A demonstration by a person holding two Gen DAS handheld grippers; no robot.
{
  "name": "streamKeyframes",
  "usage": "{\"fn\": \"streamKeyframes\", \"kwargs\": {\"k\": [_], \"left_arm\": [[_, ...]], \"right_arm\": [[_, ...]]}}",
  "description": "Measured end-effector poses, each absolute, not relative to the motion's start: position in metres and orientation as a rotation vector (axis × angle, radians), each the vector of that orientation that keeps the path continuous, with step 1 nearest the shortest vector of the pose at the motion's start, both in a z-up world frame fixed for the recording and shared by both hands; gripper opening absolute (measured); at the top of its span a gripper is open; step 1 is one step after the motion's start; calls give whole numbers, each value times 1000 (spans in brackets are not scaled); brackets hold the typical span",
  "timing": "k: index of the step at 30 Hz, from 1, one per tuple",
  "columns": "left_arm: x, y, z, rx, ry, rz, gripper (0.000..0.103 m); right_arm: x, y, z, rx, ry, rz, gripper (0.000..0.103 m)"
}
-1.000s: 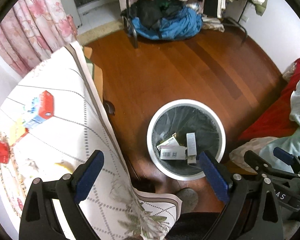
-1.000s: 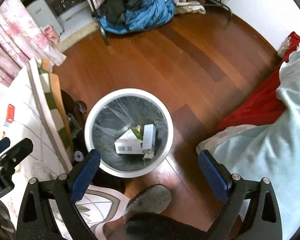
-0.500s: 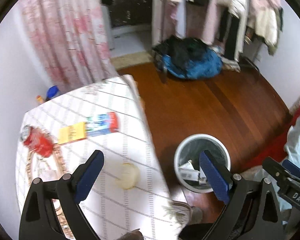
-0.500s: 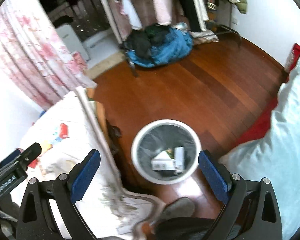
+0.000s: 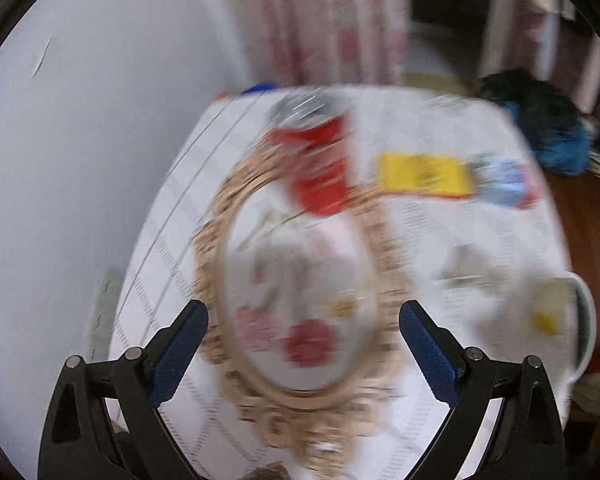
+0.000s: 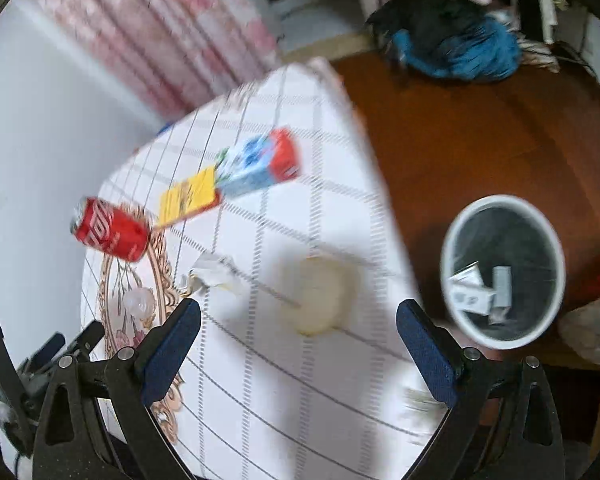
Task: Collect trash
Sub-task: 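Grasp the crumpled wrapper with the right tool while the left tool grasps the clear cup, then carry the wrapper and clear cup over the trash bin with both tools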
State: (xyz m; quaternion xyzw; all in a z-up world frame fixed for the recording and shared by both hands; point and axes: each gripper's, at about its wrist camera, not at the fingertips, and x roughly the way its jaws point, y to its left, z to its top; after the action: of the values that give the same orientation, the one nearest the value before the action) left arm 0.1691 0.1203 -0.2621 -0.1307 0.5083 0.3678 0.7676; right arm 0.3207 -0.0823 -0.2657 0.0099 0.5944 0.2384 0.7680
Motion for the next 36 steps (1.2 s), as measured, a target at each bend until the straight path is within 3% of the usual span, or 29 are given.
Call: {"fn": "streamKeyframes", "kwargs": {"k": [8,10,14,25,26,28,30,31,36], "left_arm": [[149,161,-298,-392,1145,843,98],[152,160,-301,-405,1142,825,98],[160,158,-303,-437,1130,758,98],[205,146,-321,-424,1151,587,96],[206,145,-321,-417,1146,585,94],[208,144,-321,-401,1144,588,75],[210,146,-324,-401,1150,581,47],[210,146,-324,-403,1150,582,40],[203,142,-317,-377,1118,604,36]], "right_arm": [[324,2,-311,7,1350,600,96],[326,17,-320,-7,1363,611,83],[326,31,-333,-48,1383,642,40],[329,16,-323,-126,1312,601,36],[329,16,-323,-133,1313,601,36],[329,15,-322,-139,1312,602,36],[328,15,-321,-145,1308,607,36],[328,14,-320,-144,1307,609,36],[322,15,-313,-162,1288,625,36]]}}
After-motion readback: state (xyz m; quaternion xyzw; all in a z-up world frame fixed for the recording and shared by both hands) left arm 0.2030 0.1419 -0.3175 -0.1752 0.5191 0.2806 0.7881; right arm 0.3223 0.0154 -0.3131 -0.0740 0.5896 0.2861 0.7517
